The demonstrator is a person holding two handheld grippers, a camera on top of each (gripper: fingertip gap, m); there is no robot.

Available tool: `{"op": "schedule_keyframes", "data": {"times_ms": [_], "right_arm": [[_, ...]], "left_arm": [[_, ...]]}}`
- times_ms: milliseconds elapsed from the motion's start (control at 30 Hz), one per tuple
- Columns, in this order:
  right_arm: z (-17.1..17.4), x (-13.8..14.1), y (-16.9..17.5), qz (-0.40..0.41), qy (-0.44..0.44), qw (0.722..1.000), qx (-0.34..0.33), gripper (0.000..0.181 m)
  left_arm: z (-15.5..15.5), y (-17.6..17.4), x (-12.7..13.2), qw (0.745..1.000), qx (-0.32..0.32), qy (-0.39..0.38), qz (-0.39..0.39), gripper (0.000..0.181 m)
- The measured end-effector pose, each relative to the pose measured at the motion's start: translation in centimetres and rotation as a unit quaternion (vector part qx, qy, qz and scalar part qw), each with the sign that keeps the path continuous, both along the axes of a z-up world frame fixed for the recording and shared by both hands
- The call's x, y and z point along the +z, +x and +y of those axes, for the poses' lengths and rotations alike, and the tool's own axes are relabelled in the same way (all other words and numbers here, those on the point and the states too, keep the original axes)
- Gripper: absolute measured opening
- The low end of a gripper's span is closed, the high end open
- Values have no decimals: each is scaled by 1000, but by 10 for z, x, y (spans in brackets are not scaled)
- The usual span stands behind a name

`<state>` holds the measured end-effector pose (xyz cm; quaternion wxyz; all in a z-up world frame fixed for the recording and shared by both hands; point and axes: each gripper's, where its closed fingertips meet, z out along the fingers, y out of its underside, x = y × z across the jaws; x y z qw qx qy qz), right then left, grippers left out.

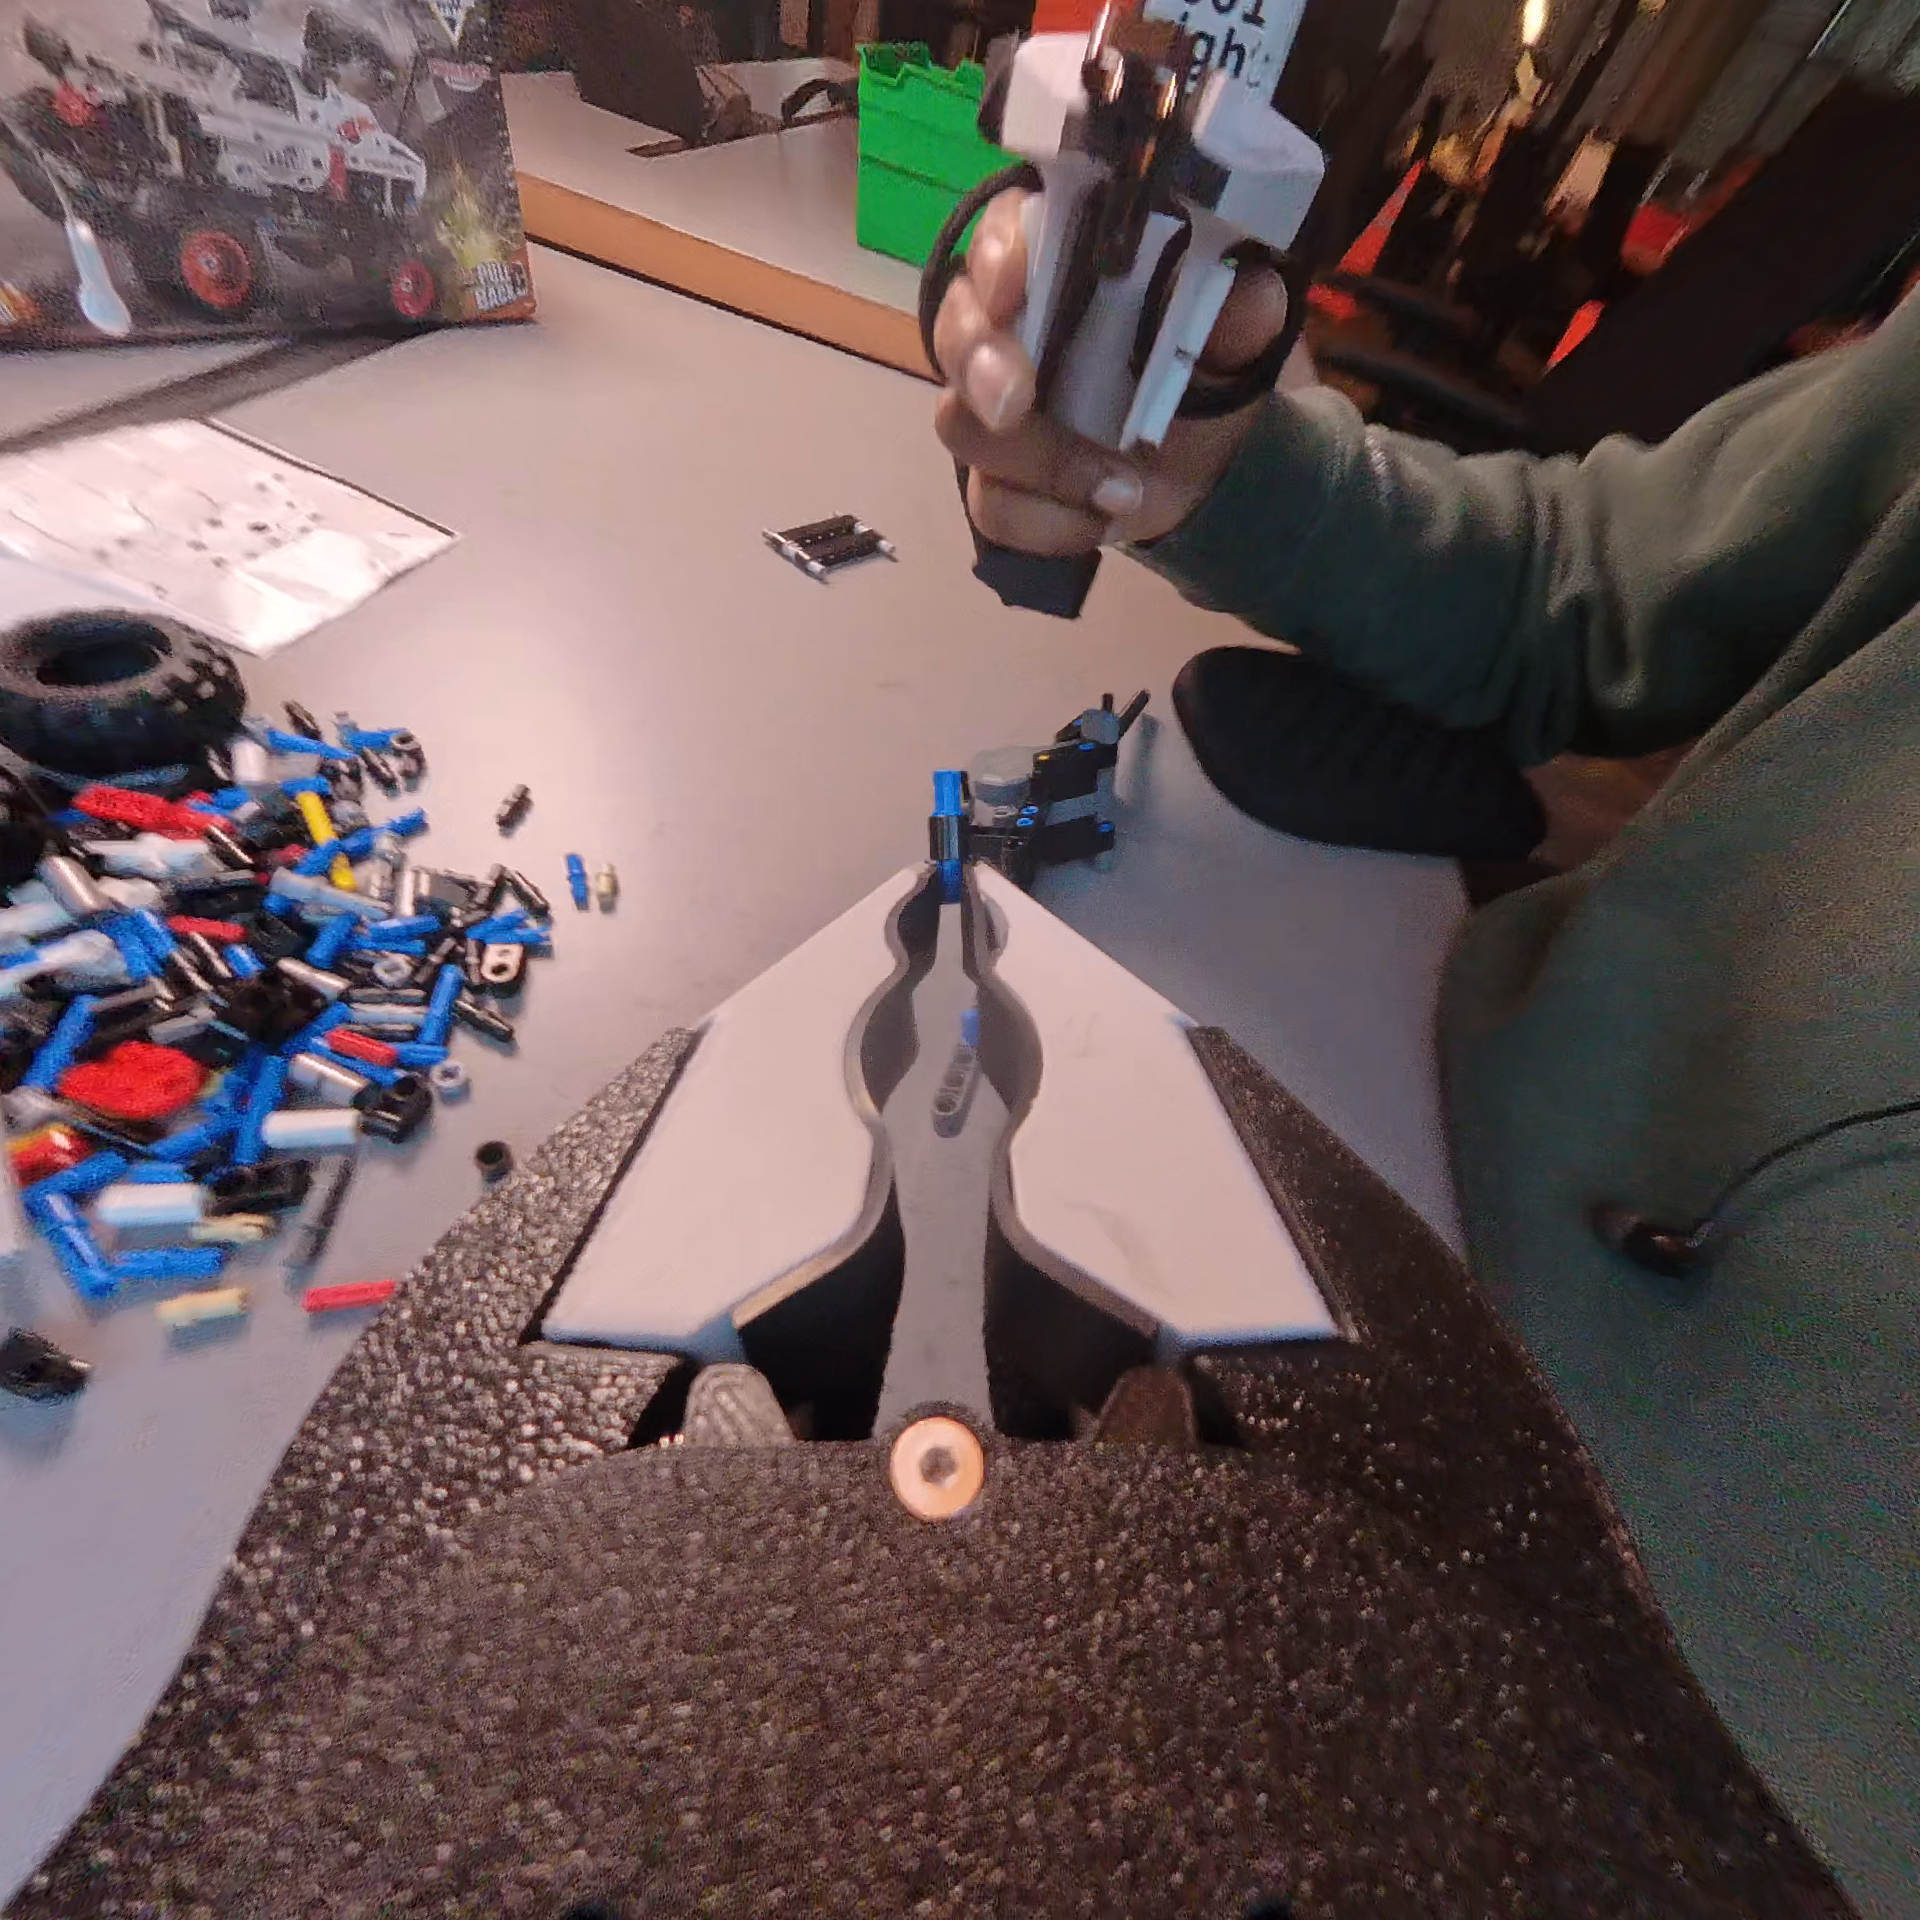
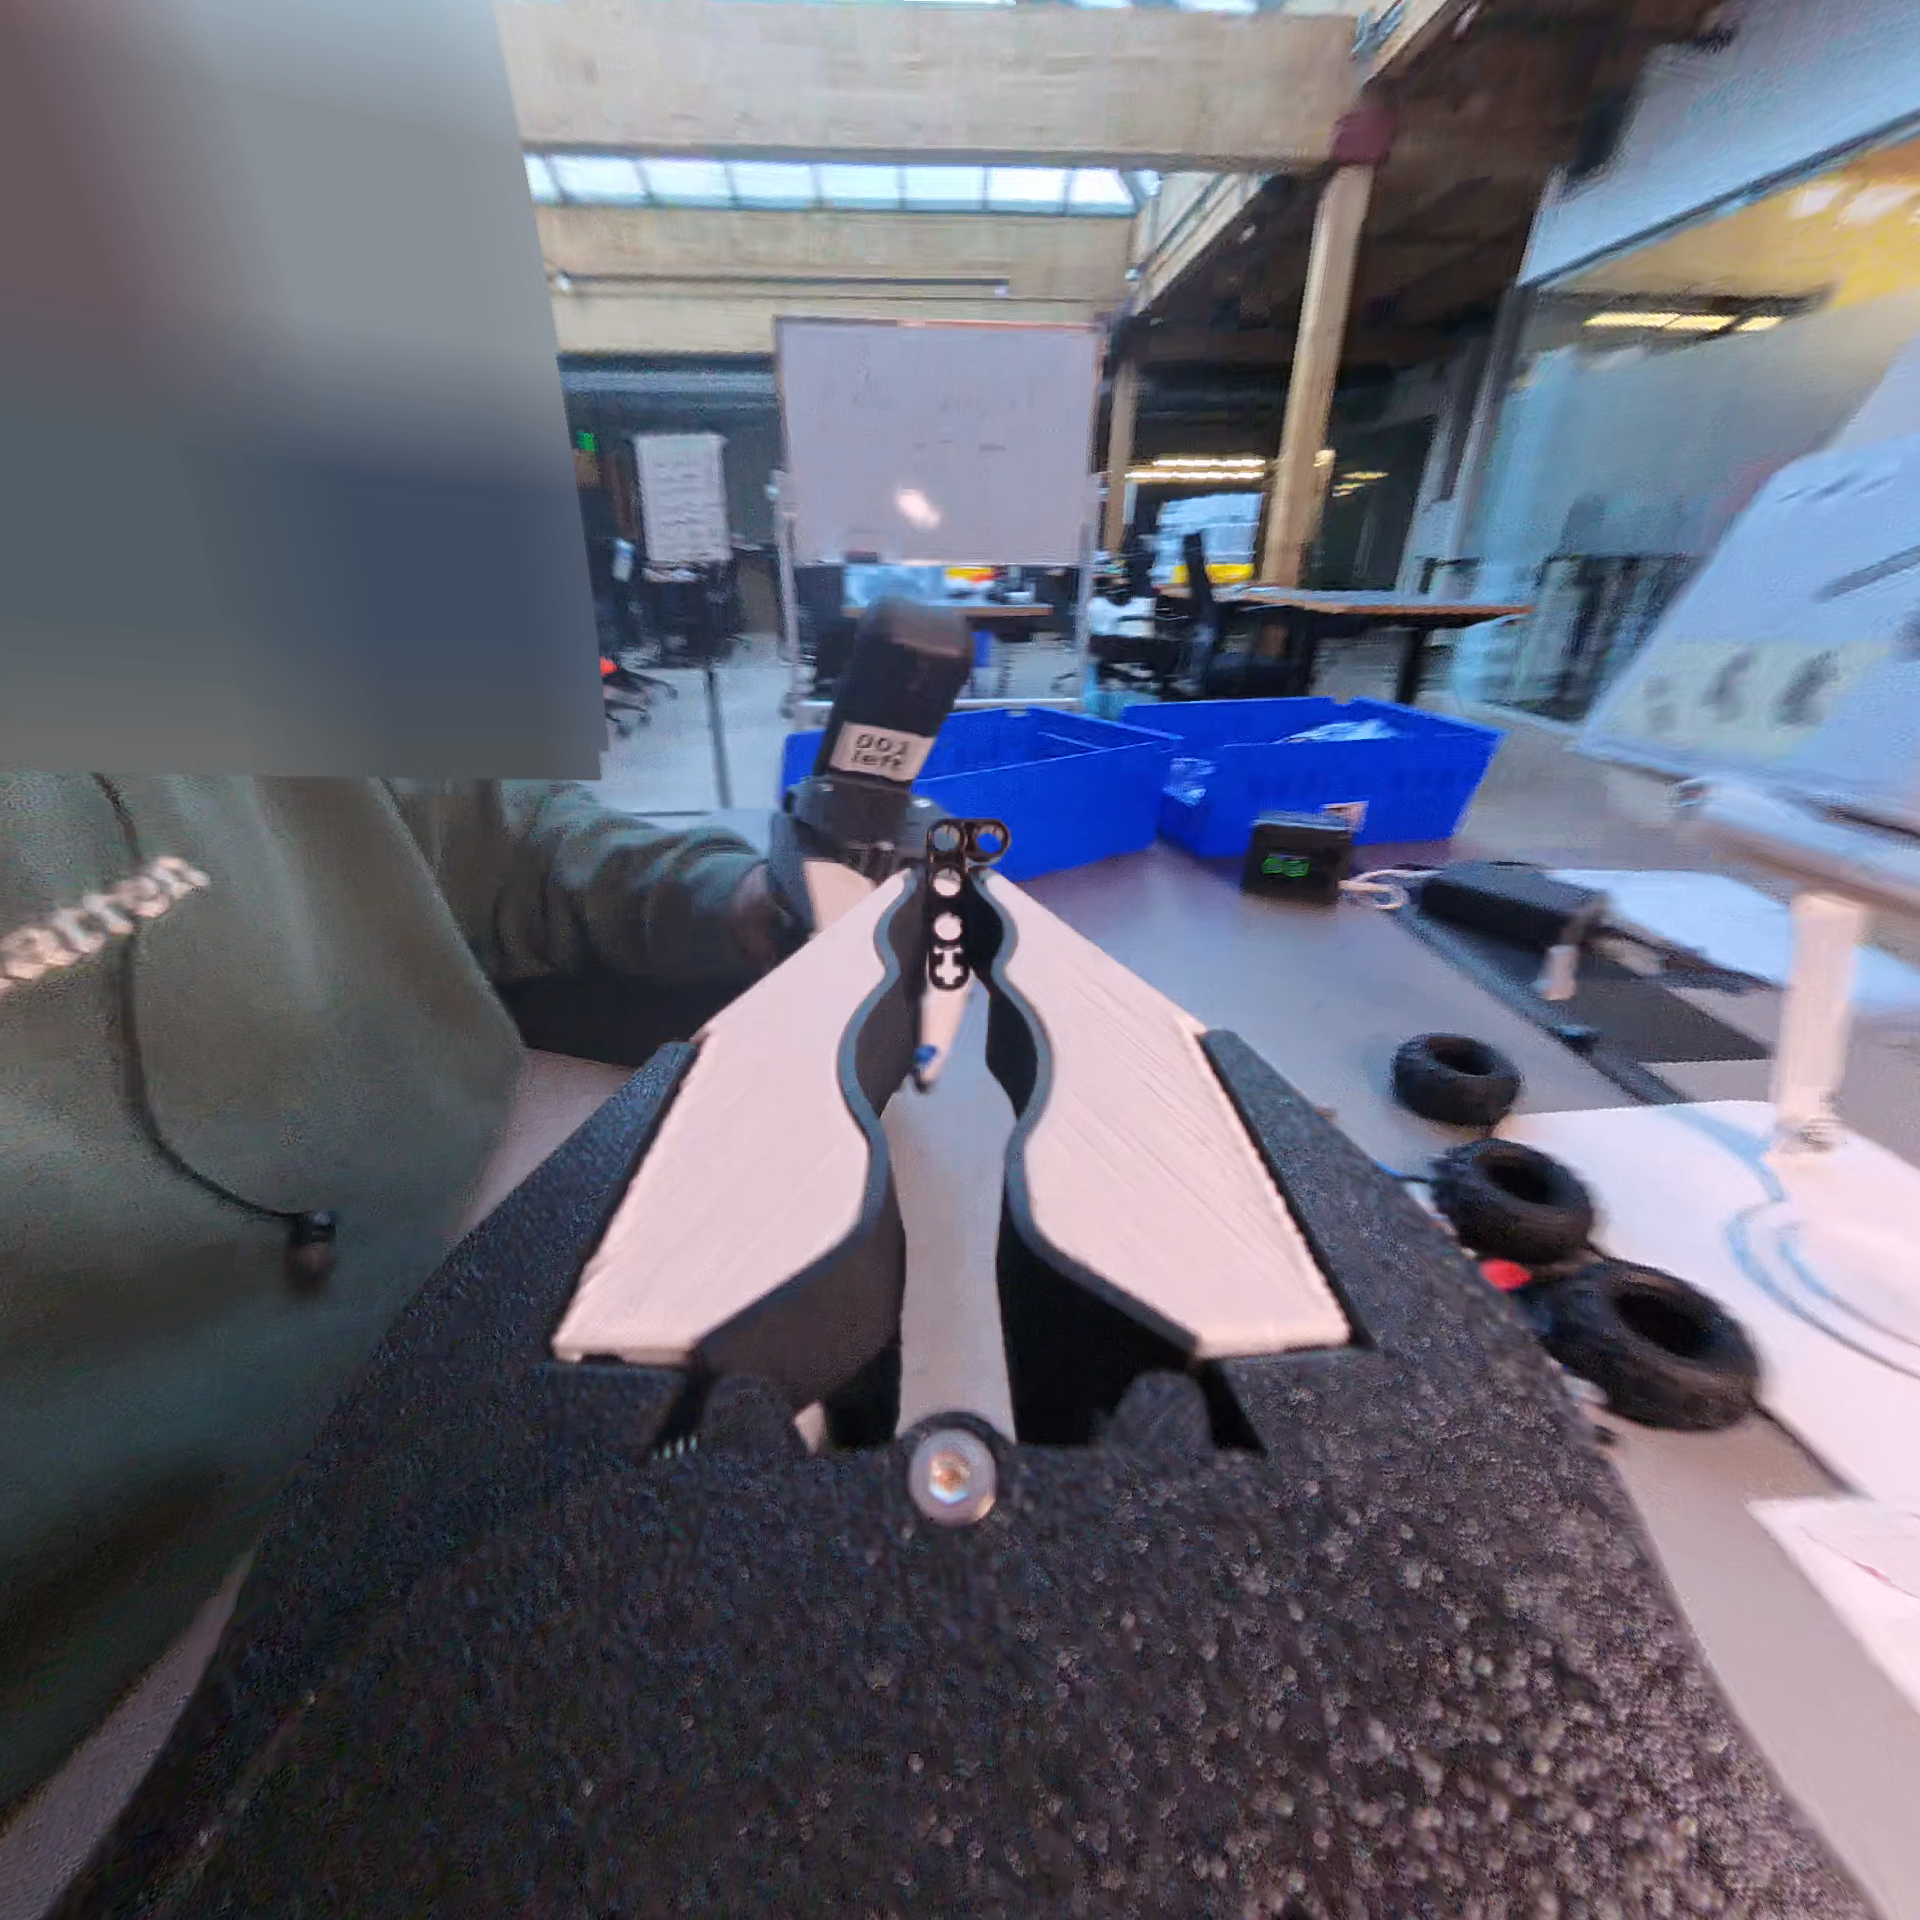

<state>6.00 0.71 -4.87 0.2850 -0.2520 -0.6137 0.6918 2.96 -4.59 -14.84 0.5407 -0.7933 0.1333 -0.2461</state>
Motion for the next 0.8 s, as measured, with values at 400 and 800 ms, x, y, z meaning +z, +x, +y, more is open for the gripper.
{"op": "schedule_keyframes", "data": {"times_ms": [400,800], "right_arm": [[43,-182,-19,-261,383,881,-92,7],[-26,-106,-5,-150,228,962,22,22]], "left_arm": [[12,14,-24,997,-13,-32,62,3],[11,23,-25,993,-24,-14,117,3]]}}
